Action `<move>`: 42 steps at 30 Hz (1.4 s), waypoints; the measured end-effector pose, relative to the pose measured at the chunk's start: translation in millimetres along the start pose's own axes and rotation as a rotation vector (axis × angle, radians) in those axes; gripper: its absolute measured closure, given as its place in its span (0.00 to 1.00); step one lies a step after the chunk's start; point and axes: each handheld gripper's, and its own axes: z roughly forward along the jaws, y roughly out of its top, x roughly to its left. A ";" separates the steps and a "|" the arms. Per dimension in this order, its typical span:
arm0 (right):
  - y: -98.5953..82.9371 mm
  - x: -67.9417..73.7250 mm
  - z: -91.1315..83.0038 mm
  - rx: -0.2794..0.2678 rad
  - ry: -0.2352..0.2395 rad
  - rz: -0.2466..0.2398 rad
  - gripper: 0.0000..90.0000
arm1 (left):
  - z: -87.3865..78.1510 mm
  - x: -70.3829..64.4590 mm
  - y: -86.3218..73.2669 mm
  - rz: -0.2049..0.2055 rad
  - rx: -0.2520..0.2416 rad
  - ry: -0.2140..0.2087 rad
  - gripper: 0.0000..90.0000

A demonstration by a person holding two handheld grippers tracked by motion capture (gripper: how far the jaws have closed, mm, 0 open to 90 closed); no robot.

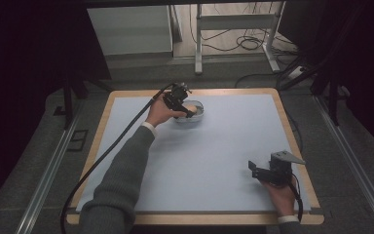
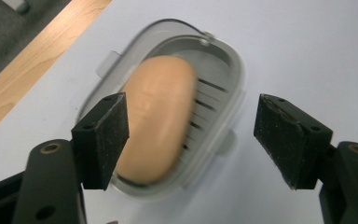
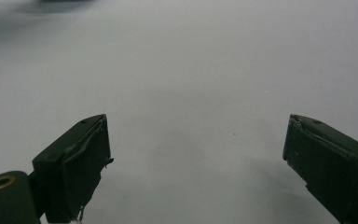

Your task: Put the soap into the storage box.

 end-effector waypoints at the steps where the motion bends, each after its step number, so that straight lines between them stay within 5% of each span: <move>1: 0.0 0.1 0.0 0.001 0.000 -0.001 0.08 | -3.5 -2.6 -1.8 0.004 -0.004 -0.003 0.29; 13: 0.0 0.6 0.3 0.002 -0.005 -0.005 0.08 | -34.0 -24.3 -24.7 0.017 -0.027 0.004 0.26; 23: 0.1 1.2 0.4 0.002 -0.011 -0.008 0.08 | -49.0 -44.4 -61.2 0.027 -0.035 0.011 0.24; 42: 0.0 2.0 0.5 0.004 -0.018 -0.014 0.08 | -71.0 -68.8 -163.2 -0.097 -0.138 0.014 0.23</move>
